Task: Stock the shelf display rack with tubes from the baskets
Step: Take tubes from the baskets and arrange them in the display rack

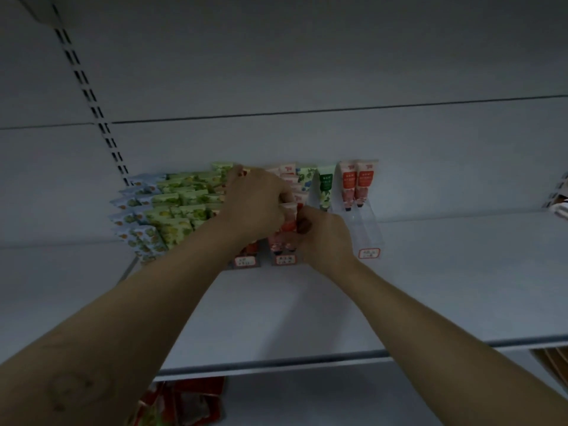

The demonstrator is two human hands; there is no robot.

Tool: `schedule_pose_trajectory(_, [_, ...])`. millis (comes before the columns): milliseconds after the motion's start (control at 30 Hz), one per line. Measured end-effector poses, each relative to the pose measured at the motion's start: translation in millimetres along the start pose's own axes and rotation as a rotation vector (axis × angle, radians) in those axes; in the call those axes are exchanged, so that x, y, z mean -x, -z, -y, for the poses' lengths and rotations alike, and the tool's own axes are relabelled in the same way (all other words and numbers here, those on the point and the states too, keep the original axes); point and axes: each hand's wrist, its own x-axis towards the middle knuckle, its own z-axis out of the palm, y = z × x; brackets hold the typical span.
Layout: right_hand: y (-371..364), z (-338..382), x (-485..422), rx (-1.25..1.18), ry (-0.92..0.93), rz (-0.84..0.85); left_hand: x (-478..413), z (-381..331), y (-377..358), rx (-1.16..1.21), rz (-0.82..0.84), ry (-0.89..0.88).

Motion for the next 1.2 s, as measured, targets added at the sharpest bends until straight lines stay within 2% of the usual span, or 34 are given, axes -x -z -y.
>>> schedule_pose_trajectory(167, [3.5, -0.2, 0.7, -0.074, 0.100, -0.064, -6.0, -6.6, 1.0, -0.081, 0.026, -0.024])
schedule_pose_trajectory(333, [10.3, 0.2, -16.0, 0.055, -0.024, -0.014, -14.2, -10.4, -6.1, -0.106, 0.016, -0.062])
schedule_pose_trajectory(467, [7.4, 0.5, -20.9, 0.073, -0.024, 0.019, -14.4, -4.6, -11.4, -0.105, 0.001, -0.083])
schedule_pose_trajectory(667, [-6.8, -4.6, -16.6, 0.027, 0.035, -0.042, -5.8, 1.4, -22.2, -0.122, -0.020, -0.121])
schedule_pose_trajectory(800, [-8.7, -7.5, -15.8, 0.015, 0.044, -0.006, -3.0, 5.2, -25.3, -0.095, -0.044, -0.163])
schedule_pose_trajectory(1067, [-1.6, -6.9, -4.0, 0.097, 0.065, 0.070, -2.5, 5.2, -22.9, -0.104, -0.028, -0.131])
schedule_pose_trajectory(1200, [-1.3, -4.6, 8.8, 0.069, -0.074, 0.024, 3.1, 7.6, -23.6, -0.246, -0.107, -0.257])
